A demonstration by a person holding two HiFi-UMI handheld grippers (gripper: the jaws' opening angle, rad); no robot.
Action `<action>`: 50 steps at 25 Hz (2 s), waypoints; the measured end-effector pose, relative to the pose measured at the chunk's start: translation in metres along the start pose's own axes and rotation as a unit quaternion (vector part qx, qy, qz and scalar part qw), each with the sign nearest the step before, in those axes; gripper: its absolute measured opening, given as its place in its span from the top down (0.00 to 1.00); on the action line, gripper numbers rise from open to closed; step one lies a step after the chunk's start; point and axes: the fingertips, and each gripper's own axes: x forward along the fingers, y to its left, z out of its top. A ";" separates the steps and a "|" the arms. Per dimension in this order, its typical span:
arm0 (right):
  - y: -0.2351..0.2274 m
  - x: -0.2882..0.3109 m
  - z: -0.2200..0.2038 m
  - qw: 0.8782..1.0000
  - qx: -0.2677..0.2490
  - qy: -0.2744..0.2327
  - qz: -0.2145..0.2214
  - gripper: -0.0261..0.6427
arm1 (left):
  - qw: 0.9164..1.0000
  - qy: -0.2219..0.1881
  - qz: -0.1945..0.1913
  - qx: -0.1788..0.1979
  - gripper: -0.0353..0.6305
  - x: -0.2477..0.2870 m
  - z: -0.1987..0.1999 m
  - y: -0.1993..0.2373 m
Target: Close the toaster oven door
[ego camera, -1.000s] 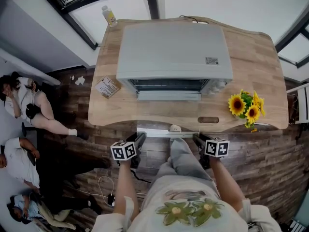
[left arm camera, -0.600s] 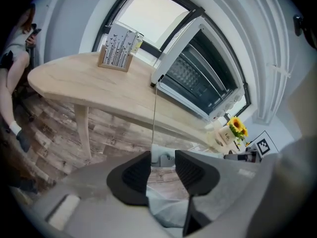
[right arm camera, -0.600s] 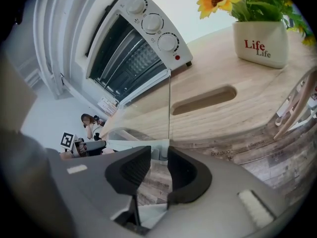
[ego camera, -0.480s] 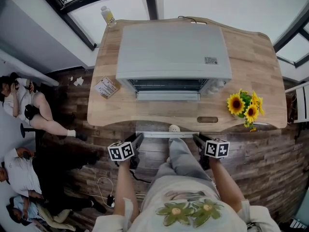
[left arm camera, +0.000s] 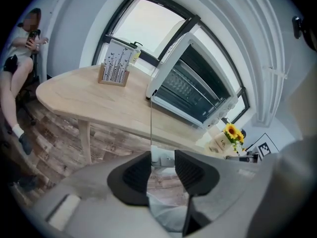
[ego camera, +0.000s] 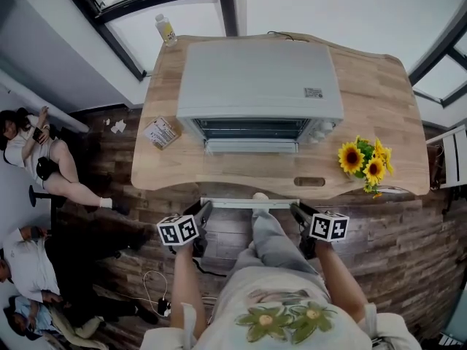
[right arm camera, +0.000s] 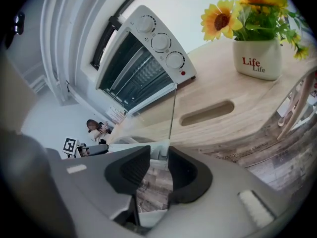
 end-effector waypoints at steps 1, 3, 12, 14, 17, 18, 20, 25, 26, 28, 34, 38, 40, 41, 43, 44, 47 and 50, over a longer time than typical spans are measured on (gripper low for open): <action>0.001 -0.002 0.001 1.000 -0.003 -0.003 0.002 0.79 | 1.000 -0.003 0.000 -0.001 0.71 -0.002 0.002 -0.002; 0.006 -0.006 0.005 1.000 -0.010 -0.012 0.006 0.78 | 1.000 -0.011 -0.002 -0.004 0.71 -0.006 0.006 -0.005; 0.030 -0.019 0.013 0.995 -0.083 -0.037 0.029 0.71 | 0.999 -0.037 -0.004 -0.014 0.71 -0.019 0.020 -0.015; 0.031 -0.019 0.012 0.994 -0.100 -0.035 0.019 0.70 | 0.999 -0.035 0.001 -0.014 0.71 -0.020 0.020 -0.015; 0.025 -0.016 0.006 0.993 -0.117 -0.024 0.002 0.70 | 0.999 -0.037 0.006 -0.017 0.71 -0.022 0.022 -0.016; 0.022 -0.013 0.003 0.992 -0.121 -0.018 -0.003 0.68 | 0.999 -0.039 0.006 -0.017 0.71 -0.022 0.023 -0.017; 0.018 -0.009 -0.002 0.992 -0.126 -0.012 -0.009 0.68 | 0.999 -0.042 0.005 -0.018 0.71 -0.023 0.025 -0.018; 0.027 -0.007 0.005 0.990 -0.139 -0.036 -0.006 0.70 | 0.999 -0.048 0.000 -0.017 0.70 -0.025 0.031 -0.021; 0.029 -0.007 0.007 0.989 -0.143 -0.039 -0.006 0.72 | 0.999 -0.049 0.000 -0.017 0.70 -0.026 0.031 -0.021; 0.032 -0.005 0.009 0.988 -0.151 -0.040 -0.007 0.75 | 0.999 -0.051 0.001 -0.019 0.70 -0.027 0.031 -0.022; 0.038 -0.008 0.012 0.983 -0.175 -0.048 -0.005 0.82 | 0.997 -0.070 -0.006 -0.025 0.70 -0.031 0.037 -0.026; 0.042 -0.012 0.018 0.981 -0.183 -0.061 -0.003 0.82 | 0.995 -0.096 0.007 0.007 0.69 -0.037 0.045 -0.031; 0.043 -0.013 0.020 0.981 -0.186 -0.063 -0.005 0.82 | 0.994 -0.107 0.014 0.031 0.68 -0.040 0.049 -0.035; 0.043 -0.013 0.020 0.980 -0.187 -0.063 -0.007 0.83 | 0.993 -0.113 0.012 0.037 0.67 -0.043 0.051 -0.038; 0.044 -0.013 0.020 0.980 -0.188 -0.063 -0.010 0.83 | 0.992 -0.122 0.008 0.040 0.66 -0.048 0.054 -0.040; 0.045 -0.014 0.021 0.980 -0.188 -0.064 -0.011 0.83 | 0.992 -0.122 0.007 0.041 0.65 -0.050 0.053 -0.040; 0.046 -0.015 0.023 0.980 -0.187 -0.068 -0.012 0.83 | 0.992 -0.115 0.016 0.050 0.60 -0.054 0.044 -0.036; 0.048 -0.018 0.026 0.980 -0.186 -0.074 -0.011 0.83 | 0.993 -0.107 0.018 0.057 0.58 -0.053 0.034 -0.038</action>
